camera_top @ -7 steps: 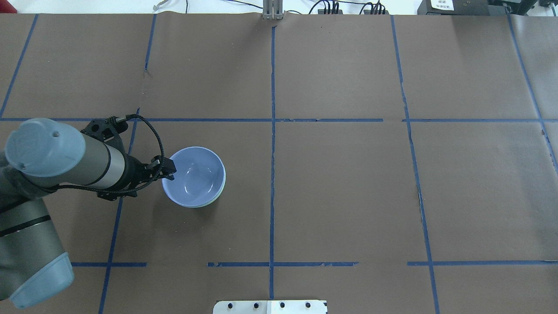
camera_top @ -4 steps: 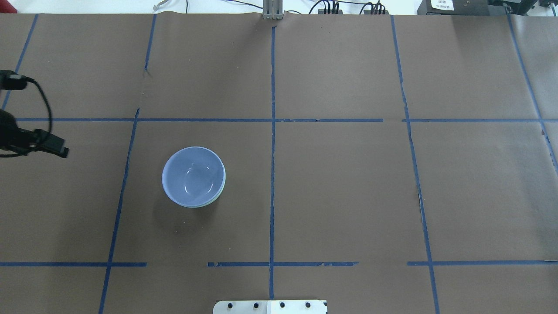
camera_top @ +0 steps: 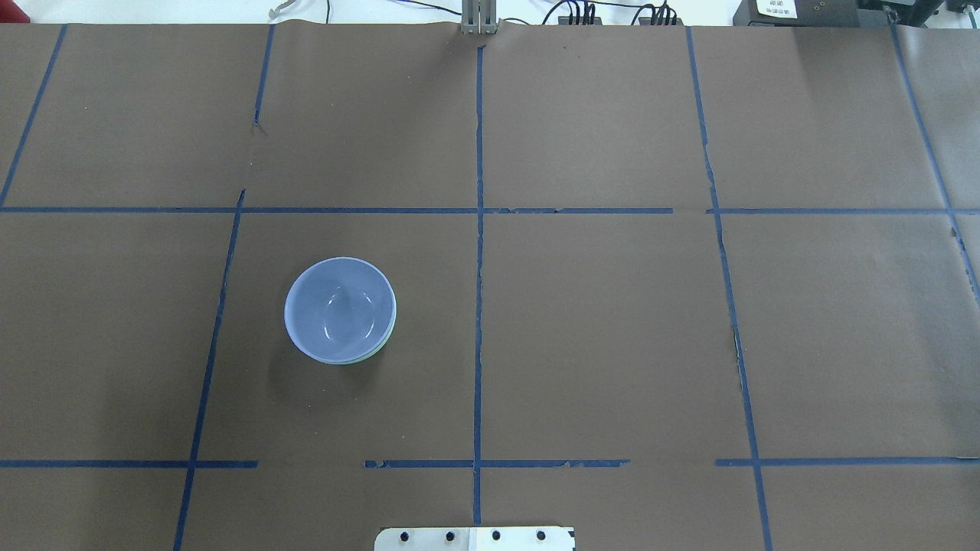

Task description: Stack blue bowl on green bowl

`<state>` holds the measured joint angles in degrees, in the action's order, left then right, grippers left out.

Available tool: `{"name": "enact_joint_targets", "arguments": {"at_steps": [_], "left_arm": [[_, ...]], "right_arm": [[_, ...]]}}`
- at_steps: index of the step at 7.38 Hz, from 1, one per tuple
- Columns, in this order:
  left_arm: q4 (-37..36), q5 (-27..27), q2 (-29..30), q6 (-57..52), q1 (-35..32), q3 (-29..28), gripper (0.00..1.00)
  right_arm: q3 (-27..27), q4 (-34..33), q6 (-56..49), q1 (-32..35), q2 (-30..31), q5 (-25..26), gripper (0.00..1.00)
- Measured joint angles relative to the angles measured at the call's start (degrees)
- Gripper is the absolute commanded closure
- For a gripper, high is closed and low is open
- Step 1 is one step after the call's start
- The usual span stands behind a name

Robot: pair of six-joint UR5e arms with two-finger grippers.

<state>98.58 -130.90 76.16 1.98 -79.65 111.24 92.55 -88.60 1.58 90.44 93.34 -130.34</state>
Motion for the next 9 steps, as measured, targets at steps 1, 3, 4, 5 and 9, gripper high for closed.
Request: {"name": "enact_joint_targets", "arguments": {"at_steps": [1,3,4,5,9], "left_arm": [[-0.06,-1.0,-1.59,-3.67,-4.76,-2.07,0.0],[0.04,-7.2,-3.37,-5.89,-9.26,-5.61,0.0],[0.2,-9.03,-3.61,-6.12,-9.76,-6.49,0.0],[0.38,-9.57,-3.6,-6.24,-9.93,-6.83,0.0],[0.7,-9.81,-3.2,-6.37,-11.67,-6.8,0.0]], "right_arm": [[0.0,0.0,0.0,0.0,0.0,0.0,0.0],[0.0,0.0,0.0,0.0,0.0,-0.04,0.0],[0.0,0.01,0.0,0.0,0.0,-0.04,0.0],[0.0,0.01,0.0,0.0,0.0,-0.05,0.0],[0.0,0.0,0.0,0.0,0.0,0.0,0.0]]}}
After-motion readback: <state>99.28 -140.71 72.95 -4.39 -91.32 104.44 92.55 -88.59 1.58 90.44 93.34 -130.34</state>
